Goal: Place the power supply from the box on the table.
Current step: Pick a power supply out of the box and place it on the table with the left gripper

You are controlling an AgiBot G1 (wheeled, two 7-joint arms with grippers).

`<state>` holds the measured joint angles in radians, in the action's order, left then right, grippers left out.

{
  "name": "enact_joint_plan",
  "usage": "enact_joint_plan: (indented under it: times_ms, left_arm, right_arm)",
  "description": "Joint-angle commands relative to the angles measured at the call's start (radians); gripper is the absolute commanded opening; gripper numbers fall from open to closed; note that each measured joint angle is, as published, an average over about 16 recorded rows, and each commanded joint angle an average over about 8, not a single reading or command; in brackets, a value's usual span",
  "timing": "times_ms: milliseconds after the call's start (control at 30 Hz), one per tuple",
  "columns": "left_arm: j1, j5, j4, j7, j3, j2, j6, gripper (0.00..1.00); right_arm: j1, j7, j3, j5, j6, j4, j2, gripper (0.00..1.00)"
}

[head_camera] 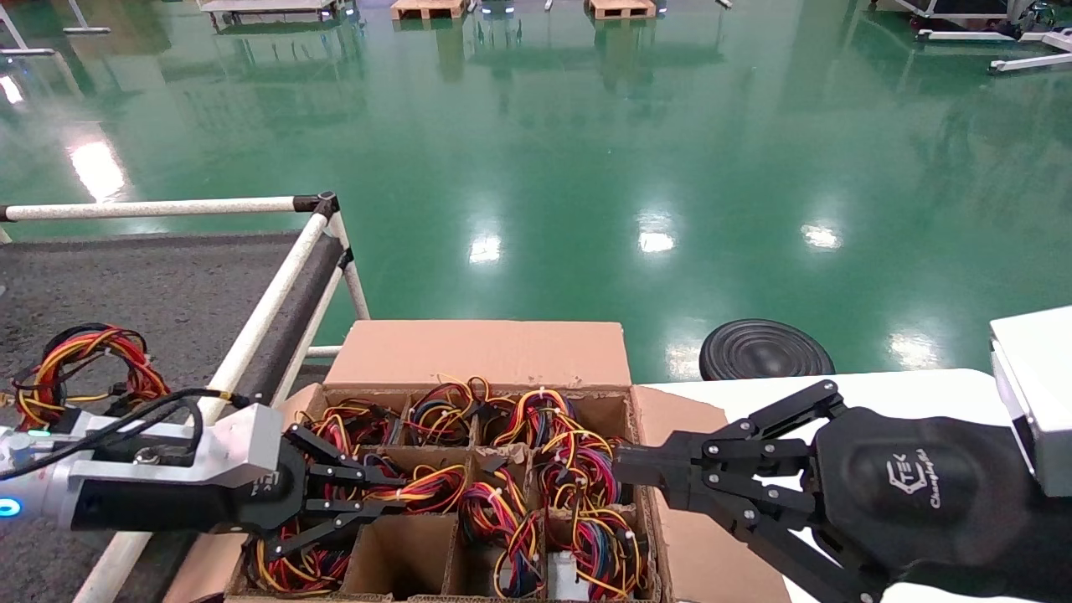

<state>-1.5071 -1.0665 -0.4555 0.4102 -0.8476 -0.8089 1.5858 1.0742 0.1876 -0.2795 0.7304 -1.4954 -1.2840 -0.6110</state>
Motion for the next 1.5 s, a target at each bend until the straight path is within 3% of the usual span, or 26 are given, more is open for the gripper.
enact_joint_plan:
  times_ms: [33, 467, 1500]
  left_arm:
    - [0.002, 0.003, 0.001, 0.002, 0.000, 0.002, 0.001, 0.00]
    - [-0.030, 0.023, -0.017, 0.012, 0.033, 0.018, 0.009, 0.00]
    - [-0.379, -0.131, -0.235, -0.070, 0.130, 0.015, 0.027, 0.00]
  right_arm:
    - [0.000, 0.000, 0.000, 0.000, 0.000, 0.000, 0.000, 0.00]
    - [0.000, 0.000, 0.000, 0.000, 0.000, 0.000, 0.000, 0.00]
    - [0.000, 0.000, 0.000, 0.000, 0.000, 0.000, 0.000, 0.00]
